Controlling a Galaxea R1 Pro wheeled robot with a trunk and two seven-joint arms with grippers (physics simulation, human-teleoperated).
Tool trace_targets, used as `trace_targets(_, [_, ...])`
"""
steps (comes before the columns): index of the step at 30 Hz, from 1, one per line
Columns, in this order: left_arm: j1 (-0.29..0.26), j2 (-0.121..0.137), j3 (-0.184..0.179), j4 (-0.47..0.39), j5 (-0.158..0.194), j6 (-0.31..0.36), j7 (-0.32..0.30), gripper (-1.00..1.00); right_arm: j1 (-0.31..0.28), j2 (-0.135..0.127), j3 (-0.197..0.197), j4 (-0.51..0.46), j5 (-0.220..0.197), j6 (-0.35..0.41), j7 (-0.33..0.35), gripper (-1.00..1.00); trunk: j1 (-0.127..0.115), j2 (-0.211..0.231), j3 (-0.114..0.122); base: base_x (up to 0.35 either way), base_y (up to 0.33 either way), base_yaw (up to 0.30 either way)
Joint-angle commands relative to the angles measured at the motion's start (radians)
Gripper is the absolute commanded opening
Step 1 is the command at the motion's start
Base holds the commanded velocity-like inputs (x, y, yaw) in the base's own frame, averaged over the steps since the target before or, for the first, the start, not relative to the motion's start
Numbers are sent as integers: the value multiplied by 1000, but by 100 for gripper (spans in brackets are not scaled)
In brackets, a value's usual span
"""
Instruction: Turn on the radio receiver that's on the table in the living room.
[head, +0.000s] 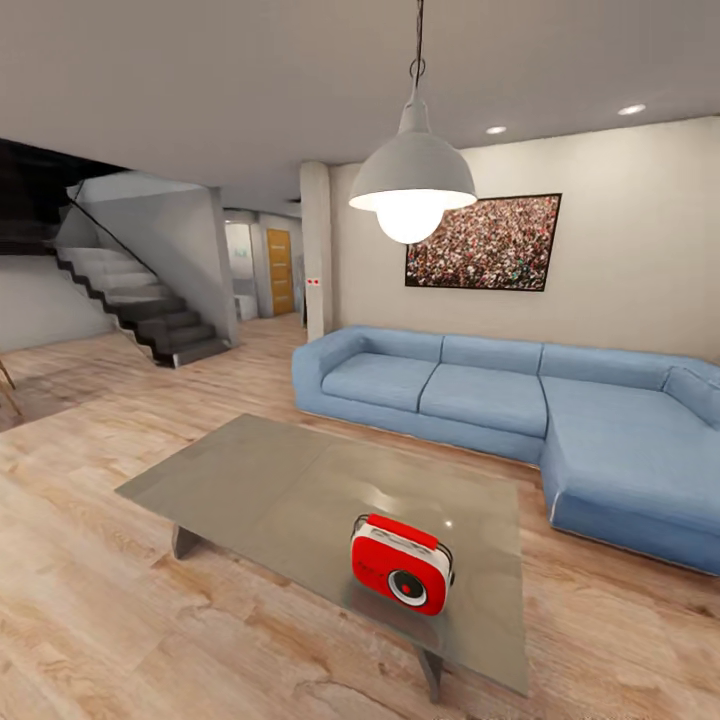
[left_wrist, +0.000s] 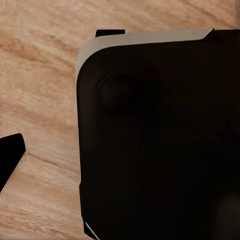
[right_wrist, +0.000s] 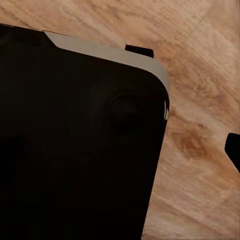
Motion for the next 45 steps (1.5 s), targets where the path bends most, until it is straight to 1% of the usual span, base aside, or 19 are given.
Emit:
trace_targets(1, [0,0,0,0,0,0,0,100,0,0,0,0,0,0,0,100,0,0,1,0,0,-290])
trace_targets(5, [0,0,1,-2,1,0,0,100,0,-3,0,0,0,0,0,100,0,0,3,0,0,-290])
trace_targets(7, [0,-2,3,-17,3,-2,0,100,0,-4,0,0,0,0,0,100,0,0,4,0,0,-290])
trace_targets(8, [0,-6,3,-48,5,-10,0,100,0,-4,0,0,0,0,0,100,0,0,4,0,0,-290])
trace_targets(12, [0,-10,3,-88,6,-27,0,100,0,-3,0,0,0,0,0,100,0,0,6,0,0,-290])
trace_targets(27, [0,-11,6,-95,15,-33,1,100,0,-4,0,0,0,0,-2,100,0,0,13,0,0,-278])
trace_targets(45, [0,-12,9,-71,16,-29,2,100,0,-2,-1,0,-1,3,-9,100,0,0,14,0,0,-16])
